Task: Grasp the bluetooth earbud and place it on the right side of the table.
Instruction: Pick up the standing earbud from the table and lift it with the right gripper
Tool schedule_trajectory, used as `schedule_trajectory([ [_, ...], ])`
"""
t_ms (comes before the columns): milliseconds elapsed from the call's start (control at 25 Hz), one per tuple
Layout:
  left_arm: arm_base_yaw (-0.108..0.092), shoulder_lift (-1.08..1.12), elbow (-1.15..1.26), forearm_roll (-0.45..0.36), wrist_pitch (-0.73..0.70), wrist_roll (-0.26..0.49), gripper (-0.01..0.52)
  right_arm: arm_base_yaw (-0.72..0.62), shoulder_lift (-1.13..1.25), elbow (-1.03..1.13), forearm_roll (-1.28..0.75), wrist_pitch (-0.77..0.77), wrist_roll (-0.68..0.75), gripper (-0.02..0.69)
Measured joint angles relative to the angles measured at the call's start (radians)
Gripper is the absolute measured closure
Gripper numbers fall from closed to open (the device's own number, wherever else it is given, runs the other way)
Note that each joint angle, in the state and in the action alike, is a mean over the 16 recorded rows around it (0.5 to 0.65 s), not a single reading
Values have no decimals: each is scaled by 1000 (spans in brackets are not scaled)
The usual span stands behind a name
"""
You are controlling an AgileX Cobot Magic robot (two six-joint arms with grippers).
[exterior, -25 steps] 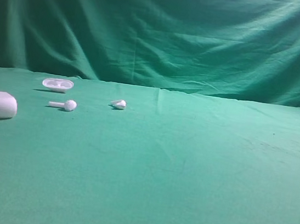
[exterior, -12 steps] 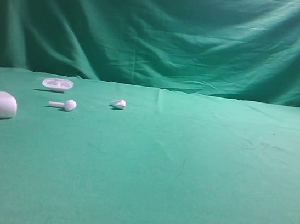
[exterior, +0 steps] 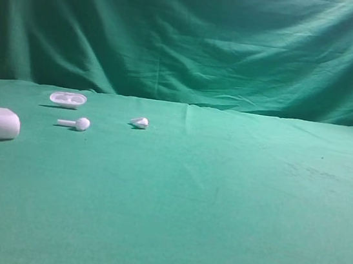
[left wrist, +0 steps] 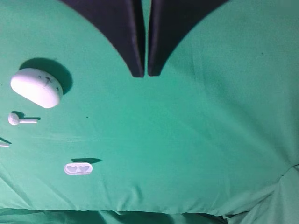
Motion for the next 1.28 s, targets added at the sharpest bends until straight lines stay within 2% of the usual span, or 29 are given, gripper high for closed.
schedule_trajectory([
  [400,0,0,0,0,0,0,514,248,527,-374,-11,169,-206,665],
  [600,0,0,0,0,0,0,514,368,775,-595,-34,252,-229,665],
  [880,0,0,0,0,0,0,514,467,1071,-878,-81,345,-226,658],
  [1040,0,0,0,0,0,0,514,504,1210,-1018,-119,373,-210,606],
  [1280,0,0,0,0,0,0,514,543,1376,-1183,-187,384,-152,458],
])
